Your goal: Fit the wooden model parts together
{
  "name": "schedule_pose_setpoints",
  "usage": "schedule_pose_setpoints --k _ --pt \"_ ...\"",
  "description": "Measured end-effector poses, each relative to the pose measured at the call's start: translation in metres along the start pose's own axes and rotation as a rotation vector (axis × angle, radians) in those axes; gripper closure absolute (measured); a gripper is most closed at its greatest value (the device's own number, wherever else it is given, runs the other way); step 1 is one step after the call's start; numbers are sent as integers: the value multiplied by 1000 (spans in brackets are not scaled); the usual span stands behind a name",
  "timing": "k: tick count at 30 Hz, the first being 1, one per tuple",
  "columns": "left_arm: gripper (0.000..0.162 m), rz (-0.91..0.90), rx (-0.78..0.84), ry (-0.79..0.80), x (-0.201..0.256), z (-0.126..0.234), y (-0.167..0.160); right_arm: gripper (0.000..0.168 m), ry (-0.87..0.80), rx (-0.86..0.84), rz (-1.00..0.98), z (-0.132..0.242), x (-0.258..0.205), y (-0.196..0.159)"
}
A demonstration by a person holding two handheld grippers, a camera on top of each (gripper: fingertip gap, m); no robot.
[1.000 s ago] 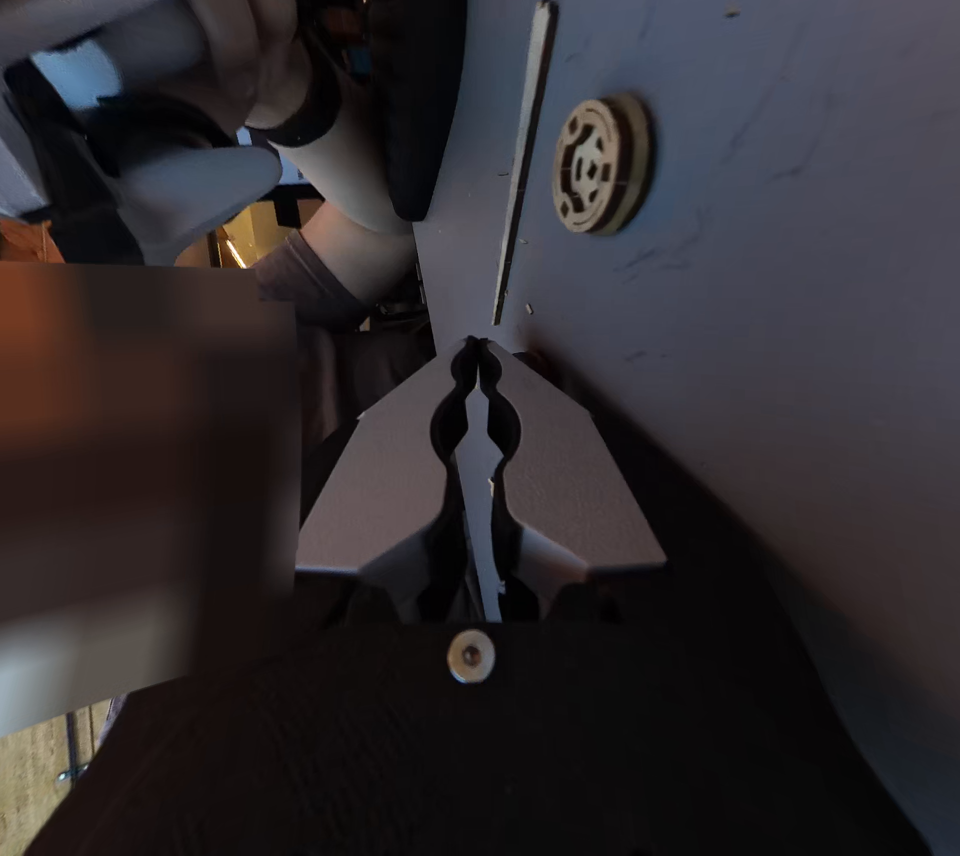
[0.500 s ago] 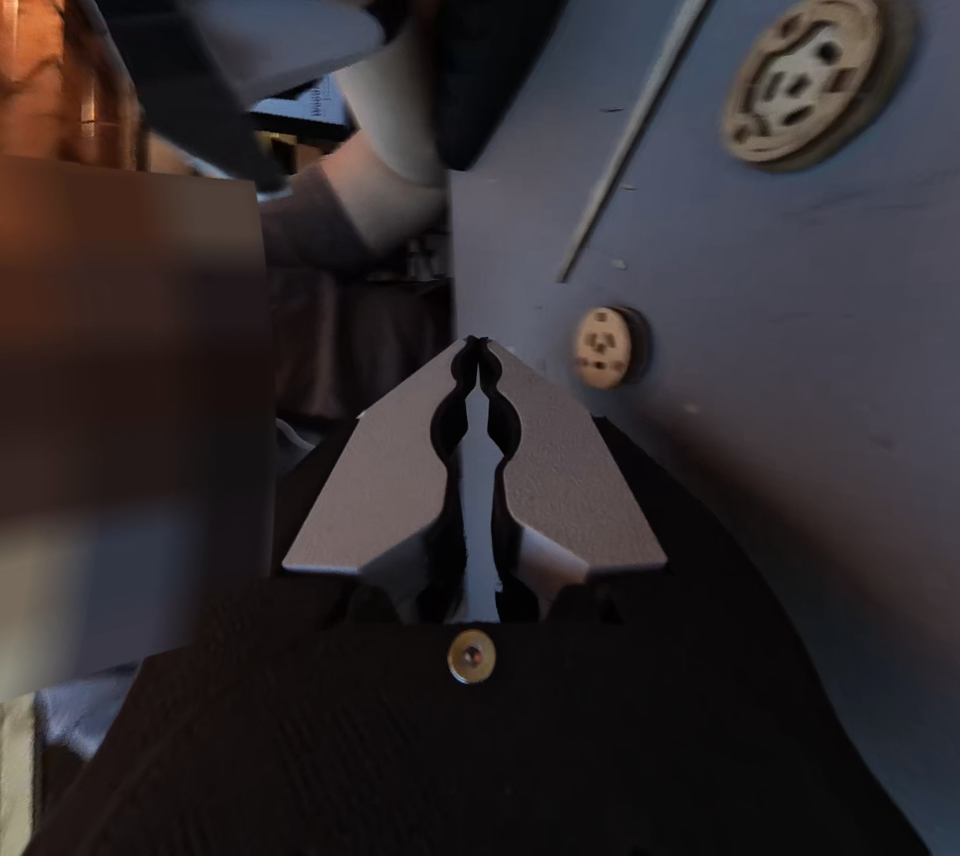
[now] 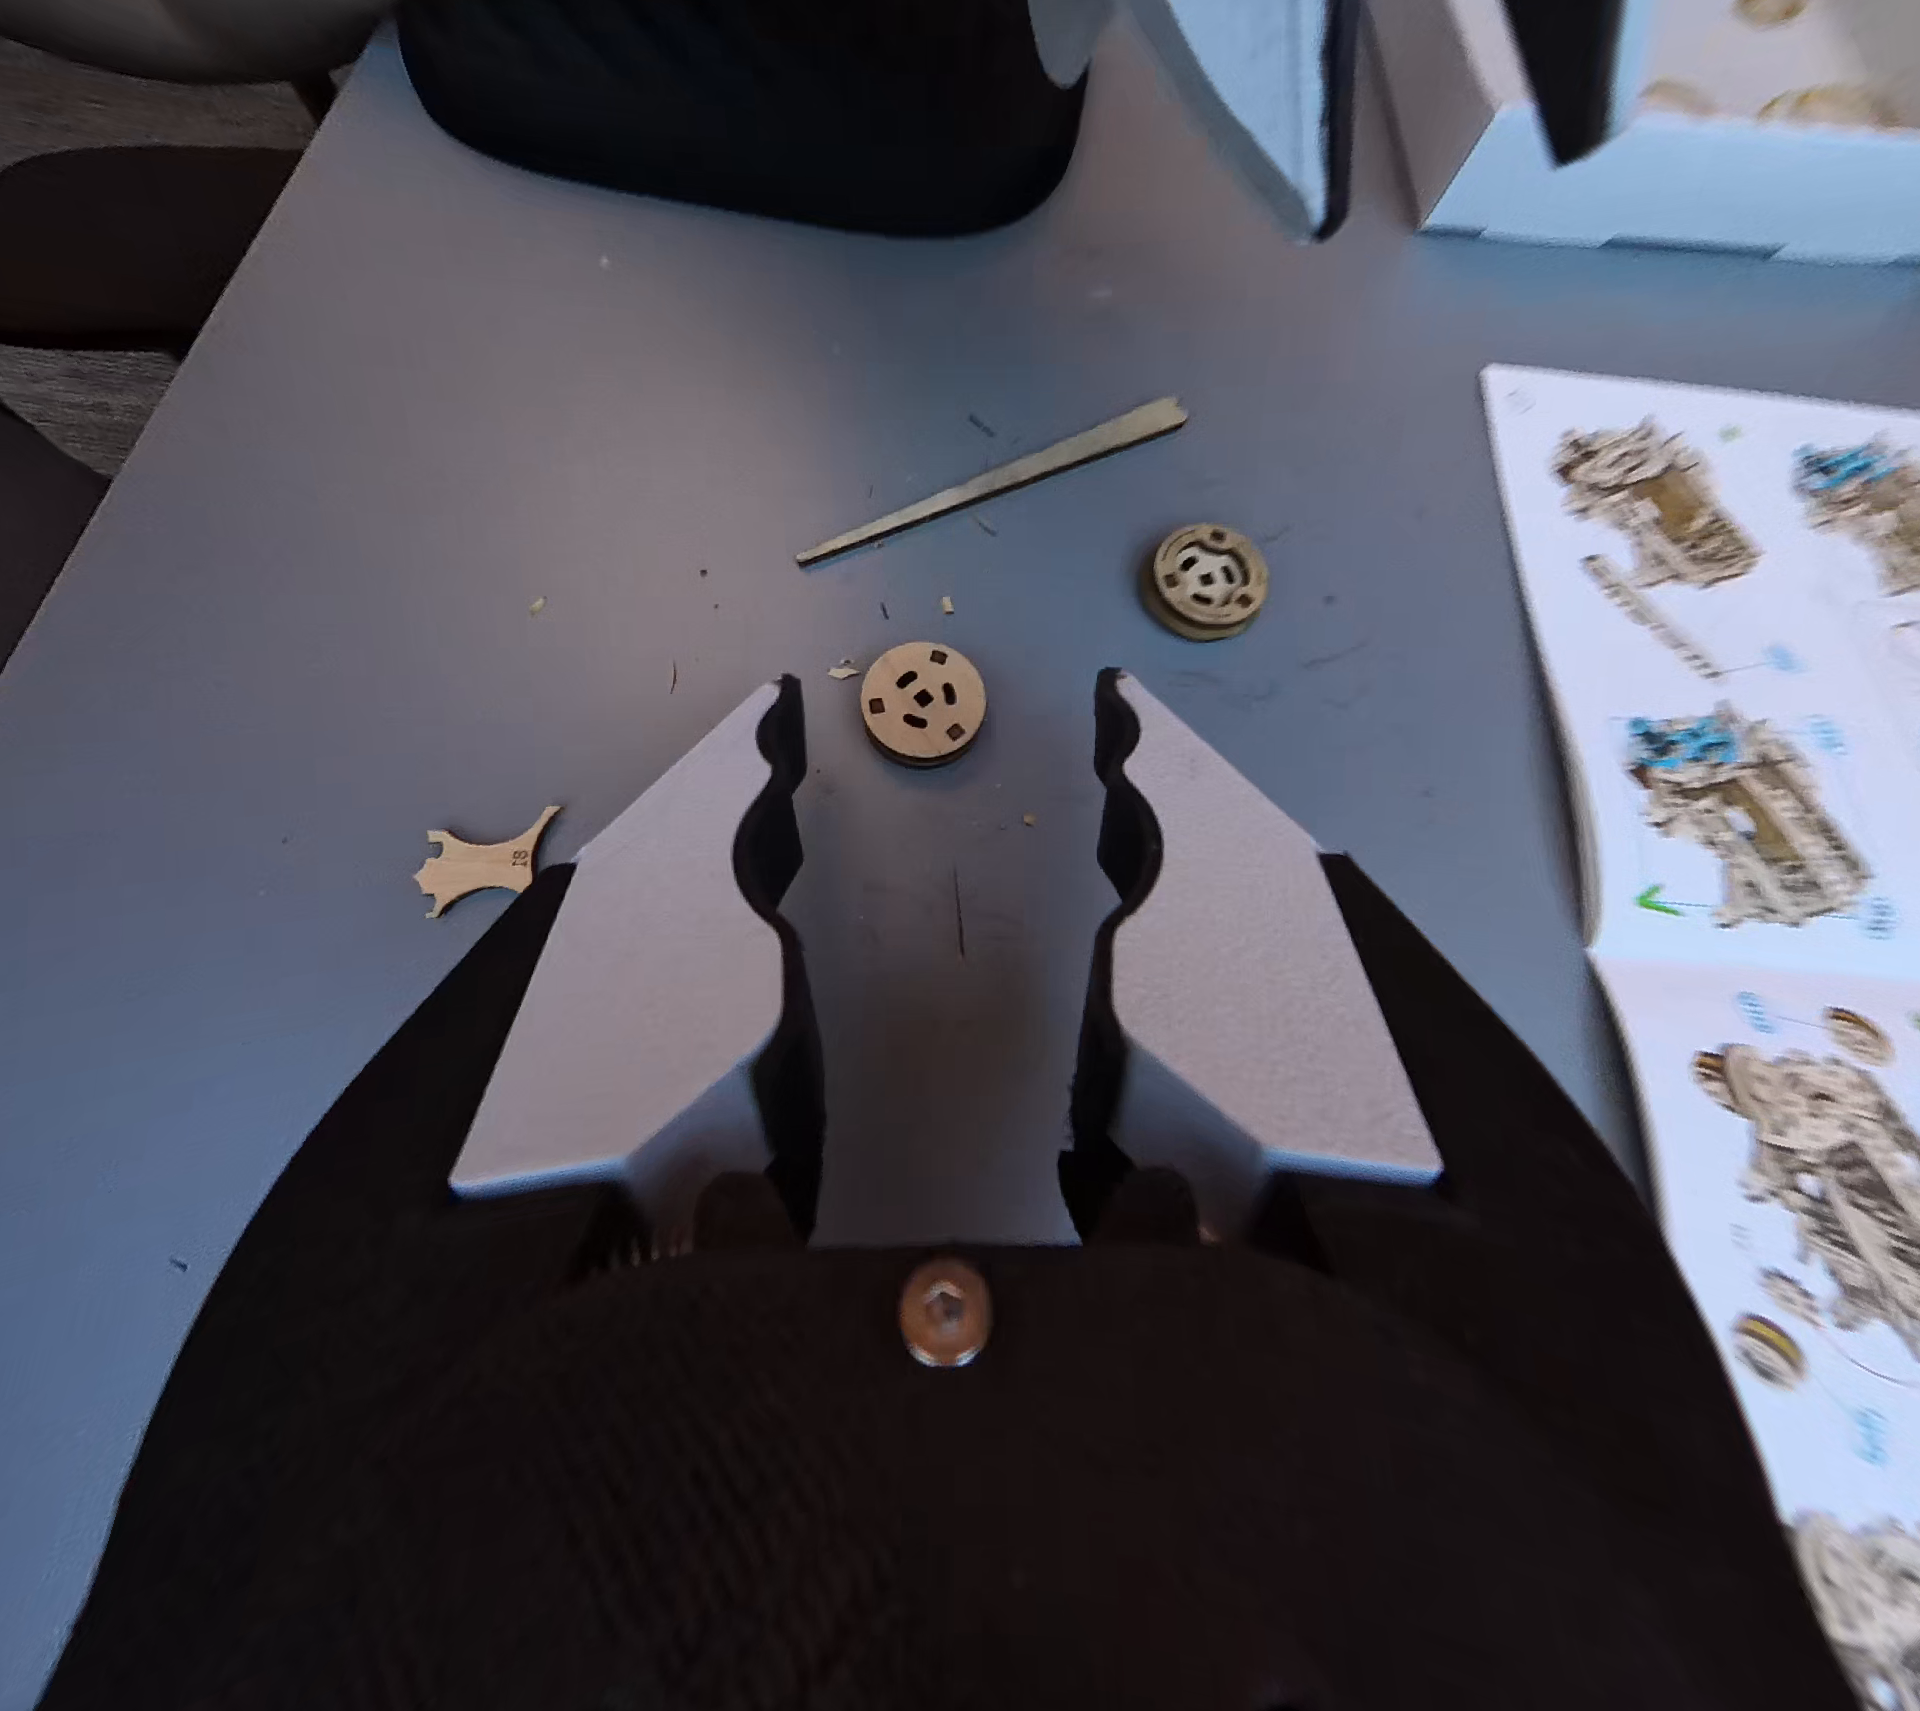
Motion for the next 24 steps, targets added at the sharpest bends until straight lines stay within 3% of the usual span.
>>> schedule_pose_setpoints --k 2,6,8,11,13,19,24 --pt "135 -11 -8 -5 2 -1 -1 112 38 -76 -58 -11 5 -9" --pt "135 -12 -10 -7 3 -2 -2 144 32 -61 -89 -7 8 -11" --pt "135 -24 11 -10 4 0 1 144 111 139 -171 8 7 -2" --pt "131 -55 94 -48 11 7 10 145 423 608 -379 48 4 21" --pt "128 -95 169 -102 20 14 18 145 543 791 -430 68 5 26" --pt "127 -156 307 -198 45 21 28 145 645 743 -433 65 -7 30" --pt "141 -262 371 -263 63 27 28 145 694 684 -406 57 -17 35"
Point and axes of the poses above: each gripper's, where its closed fingertips meet, z back along the fingers, y out of its top, x = y × z across the jaws, the point moved 7 cm from there along z, back along the fingers, and after that the axes turned 15 degrees about y, right-handed, at the moved point
